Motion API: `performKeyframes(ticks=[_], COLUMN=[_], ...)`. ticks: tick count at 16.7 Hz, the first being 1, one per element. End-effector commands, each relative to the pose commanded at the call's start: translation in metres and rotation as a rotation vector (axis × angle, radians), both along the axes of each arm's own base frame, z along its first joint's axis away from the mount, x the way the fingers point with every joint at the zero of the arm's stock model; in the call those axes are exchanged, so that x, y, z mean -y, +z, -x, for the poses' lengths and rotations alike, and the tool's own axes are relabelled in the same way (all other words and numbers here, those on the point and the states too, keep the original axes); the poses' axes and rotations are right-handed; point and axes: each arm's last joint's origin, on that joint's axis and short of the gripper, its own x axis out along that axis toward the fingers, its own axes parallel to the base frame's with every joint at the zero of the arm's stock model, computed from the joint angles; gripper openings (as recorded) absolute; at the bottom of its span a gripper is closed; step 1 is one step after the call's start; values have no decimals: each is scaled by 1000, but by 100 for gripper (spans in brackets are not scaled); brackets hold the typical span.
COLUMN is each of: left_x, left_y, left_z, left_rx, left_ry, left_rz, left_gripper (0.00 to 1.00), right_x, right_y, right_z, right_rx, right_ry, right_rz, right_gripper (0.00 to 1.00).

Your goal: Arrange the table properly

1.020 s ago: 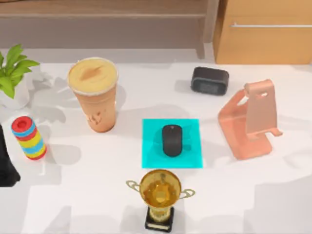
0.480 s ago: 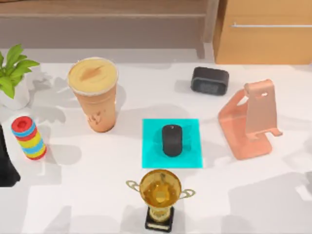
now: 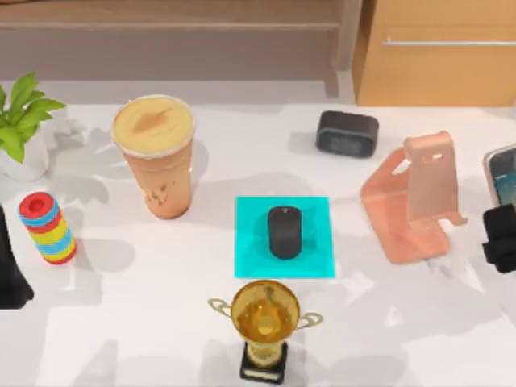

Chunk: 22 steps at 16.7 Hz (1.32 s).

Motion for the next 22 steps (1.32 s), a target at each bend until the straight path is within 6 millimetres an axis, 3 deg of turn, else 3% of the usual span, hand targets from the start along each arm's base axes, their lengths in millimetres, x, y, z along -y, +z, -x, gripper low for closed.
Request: performKeyframes(ticks=[3, 6, 13, 17, 22], left_x=[0, 0, 0, 0, 0], left_y=[0, 0, 0, 0, 0], left_z=[0, 0, 0, 0, 0], left_rx=[0, 0, 0, 0, 0], left_ry=[0, 0, 0, 0, 0], left_rz=[0, 0, 0, 0, 0], left_gripper=[100, 100, 100, 100, 100], right_x=[-34, -54, -57, -55, -65], right_y=[17, 29, 34, 37, 22], right_z=[8, 18, 19, 18, -3], right_rx=[198, 312, 340, 393, 368], right_ry=[24, 34, 42, 134, 128], right_rz=[-127, -244, -266, -240, -247], right_gripper=[0, 0, 0, 0, 0])
